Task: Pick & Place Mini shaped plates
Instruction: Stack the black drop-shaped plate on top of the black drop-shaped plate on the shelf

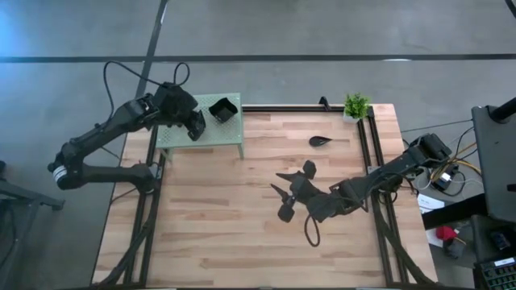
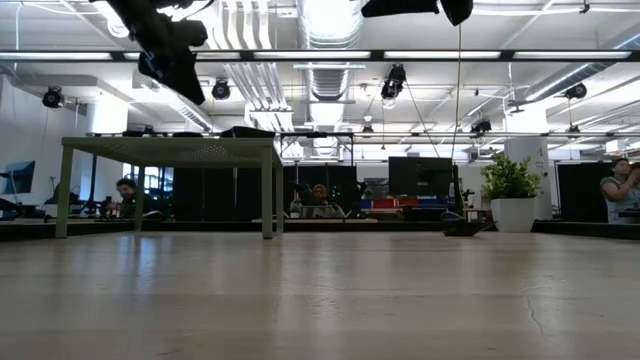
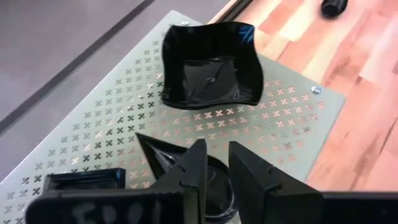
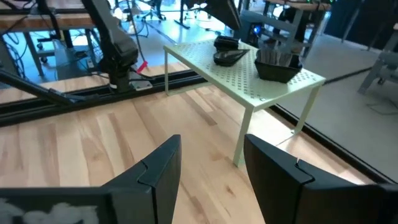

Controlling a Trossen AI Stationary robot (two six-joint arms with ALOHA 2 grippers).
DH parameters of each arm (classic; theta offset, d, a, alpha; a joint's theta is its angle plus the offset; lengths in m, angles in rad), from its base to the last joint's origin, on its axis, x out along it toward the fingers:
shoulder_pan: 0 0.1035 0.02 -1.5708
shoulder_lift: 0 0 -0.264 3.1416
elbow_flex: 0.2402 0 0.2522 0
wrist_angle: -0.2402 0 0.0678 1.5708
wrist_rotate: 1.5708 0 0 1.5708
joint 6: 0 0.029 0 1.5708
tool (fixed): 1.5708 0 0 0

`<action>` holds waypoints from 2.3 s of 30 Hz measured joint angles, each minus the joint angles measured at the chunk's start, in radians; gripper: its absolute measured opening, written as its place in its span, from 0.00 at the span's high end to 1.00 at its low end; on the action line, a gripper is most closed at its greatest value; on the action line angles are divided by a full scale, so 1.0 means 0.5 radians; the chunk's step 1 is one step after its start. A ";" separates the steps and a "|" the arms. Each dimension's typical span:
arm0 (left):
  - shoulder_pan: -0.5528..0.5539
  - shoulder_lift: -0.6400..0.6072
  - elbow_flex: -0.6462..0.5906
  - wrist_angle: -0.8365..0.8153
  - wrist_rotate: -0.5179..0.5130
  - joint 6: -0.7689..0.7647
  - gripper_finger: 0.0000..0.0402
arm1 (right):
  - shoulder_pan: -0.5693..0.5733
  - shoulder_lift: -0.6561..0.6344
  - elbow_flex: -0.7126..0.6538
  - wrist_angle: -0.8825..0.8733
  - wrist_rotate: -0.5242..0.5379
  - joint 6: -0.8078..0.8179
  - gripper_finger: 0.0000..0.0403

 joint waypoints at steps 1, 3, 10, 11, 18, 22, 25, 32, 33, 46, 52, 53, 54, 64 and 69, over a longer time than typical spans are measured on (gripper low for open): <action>0.001 -0.006 -0.002 0.000 -0.001 0.000 0.85 | -0.005 0.000 0.000 -0.004 0.000 0.021 0.58; 0.002 -0.013 -0.018 -0.027 -0.001 0.000 0.85 | -0.015 -0.001 0.000 -0.007 0.000 0.055 0.58; -0.011 0.008 -0.129 -0.148 0.209 0.017 0.85 | -0.019 -0.001 0.000 -0.025 -0.001 0.061 0.58; -0.011 0.008 -0.151 -0.149 0.250 0.026 0.85 | -0.019 -0.001 0.000 -0.025 -0.001 0.061 0.58; -0.012 0.008 -0.222 -0.155 0.346 0.039 0.86 | -0.019 -0.001 0.000 -0.026 -0.001 0.059 0.58; -0.012 0.008 -0.232 -0.148 0.347 0.040 0.85 | -0.019 -0.001 0.000 -0.029 -0.002 0.053 0.58; -0.012 0.009 -0.265 -0.143 0.347 0.039 0.86 | -0.019 -0.001 0.000 -0.029 -0.002 0.053 0.58; -0.011 0.016 -0.330 -0.069 0.247 -0.009 0.86 | -0.019 -0.001 0.000 -0.029 -0.002 0.053 0.58; -0.011 0.015 -0.330 -0.057 0.239 -0.017 0.86 | -0.019 -0.001 0.000 -0.029 -0.002 0.053 0.58; -0.035 -0.031 -0.330 0.001 0.163 -0.080 0.86 | -0.050 -0.008 0.000 -0.107 -0.007 0.104 0.58; -0.196 -0.136 -0.330 0.052 0.198 -0.091 0.87 | -0.255 -0.083 -0.001 -0.688 -0.148 0.596 0.58; -0.233 -0.158 -0.330 0.072 0.198 -0.089 0.87 | -0.302 -0.089 -0.001 -0.808 -0.189 0.683 0.58; -0.272 -0.177 -0.330 0.092 0.199 -0.088 0.87 | -0.357 -0.093 -0.001 -0.925 -0.238 0.767 0.58; -0.624 -0.254 -0.330 0.324 0.200 -0.022 0.87 | -0.995 -0.095 -0.019 -1.638 -0.684 1.131 0.58; -0.692 -0.224 -0.332 0.348 0.200 0.013 0.87 | -1.350 -0.095 -0.097 -1.640 -1.020 0.959 0.58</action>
